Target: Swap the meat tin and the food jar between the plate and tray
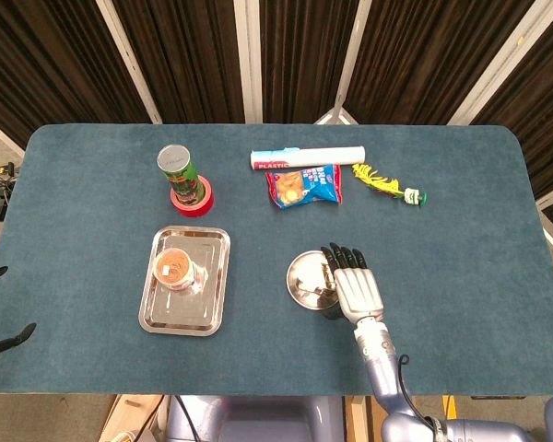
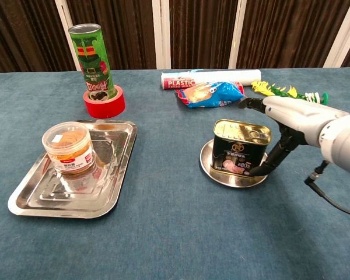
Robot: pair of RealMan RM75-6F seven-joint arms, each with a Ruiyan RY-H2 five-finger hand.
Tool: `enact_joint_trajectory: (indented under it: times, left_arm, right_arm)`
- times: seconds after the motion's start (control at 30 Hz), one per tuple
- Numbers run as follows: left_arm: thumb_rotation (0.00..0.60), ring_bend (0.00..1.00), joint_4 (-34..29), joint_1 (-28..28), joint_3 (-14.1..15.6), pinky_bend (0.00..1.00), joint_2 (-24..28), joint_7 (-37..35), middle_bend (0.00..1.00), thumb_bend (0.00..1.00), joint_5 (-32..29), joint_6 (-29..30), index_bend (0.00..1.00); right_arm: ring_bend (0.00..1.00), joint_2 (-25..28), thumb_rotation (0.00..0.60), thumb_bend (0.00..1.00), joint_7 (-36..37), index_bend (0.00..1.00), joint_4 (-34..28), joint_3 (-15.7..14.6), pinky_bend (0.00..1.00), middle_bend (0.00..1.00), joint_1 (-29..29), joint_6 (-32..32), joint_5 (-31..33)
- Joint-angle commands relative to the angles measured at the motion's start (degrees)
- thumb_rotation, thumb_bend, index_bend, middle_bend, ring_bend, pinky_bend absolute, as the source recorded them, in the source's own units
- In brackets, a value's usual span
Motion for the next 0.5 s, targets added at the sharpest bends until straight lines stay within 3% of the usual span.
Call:
enact_joint_trajectory:
  times: [0.03, 0.23, 0.5]
  left_arm:
    - [0.600, 0.00, 0.01, -0.01, -0.11, 0.07, -0.07, 0.14, 0.00, 0.17, -0.21, 0.03, 0.18]
    - [0.600, 0.00, -0.10, -0.02, -0.33, 0.07, -0.31, 0.48, 0.00, 0.17, -0.69, 0.10, 0.19]
    - [0.600, 0.00, -0.28, 0.05, -0.41, 0.07, -0.66, 0.98, 0.00, 0.17, -0.90, 0.37, 0.20]
  right_arm:
    - [0.21, -1.37, 0.600, 0.03, 0.44, 0.13, 1.63, 0.48, 0.00, 0.22, 0.91, 0.95, -0.27]
    - [0.31, -3.59, 0.600, 0.05, 1.21, 0.27, 4.44, 1.20, 0.00, 0.34, 2.16, 2.07, 0.32]
    - [0.36, -6.71, 0.600, 0.12, 0.84, 0.37, 7.67, 1.85, 0.00, 0.38, 4.14, 2.85, 1.85]
